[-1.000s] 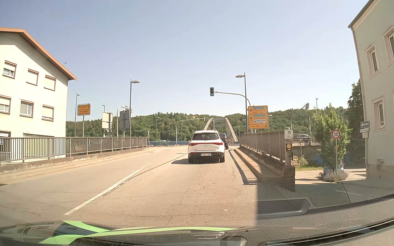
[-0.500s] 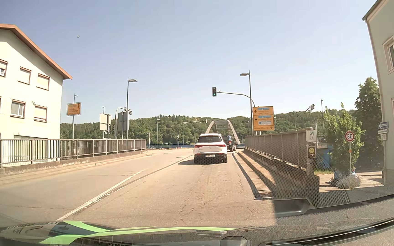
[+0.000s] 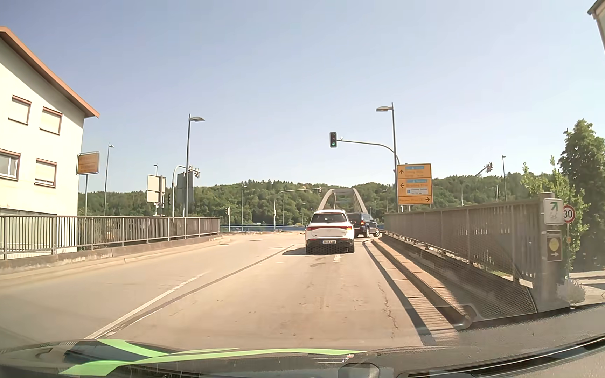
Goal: Follow the waypoints while adhering to traffic rules and regulations
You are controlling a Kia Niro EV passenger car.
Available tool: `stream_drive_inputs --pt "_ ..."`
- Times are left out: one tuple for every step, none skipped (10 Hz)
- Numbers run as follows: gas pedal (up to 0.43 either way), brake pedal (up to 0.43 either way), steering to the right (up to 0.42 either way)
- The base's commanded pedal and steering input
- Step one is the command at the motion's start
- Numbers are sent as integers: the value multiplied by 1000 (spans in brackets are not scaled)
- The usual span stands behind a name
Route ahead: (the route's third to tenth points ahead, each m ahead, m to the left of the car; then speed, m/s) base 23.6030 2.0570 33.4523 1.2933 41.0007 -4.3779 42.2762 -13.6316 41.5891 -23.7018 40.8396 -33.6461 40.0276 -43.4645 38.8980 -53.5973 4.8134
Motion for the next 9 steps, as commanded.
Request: stream_drive_inputs --pt "461 0 -8" --pt "461 0 -6" --pt "469 0 -5" --pt "469 0 -5" --pt "429 0 -3" --pt "429 0 1" --pt "429 0 5" --pt "429 0 5" --pt "429 0 4"
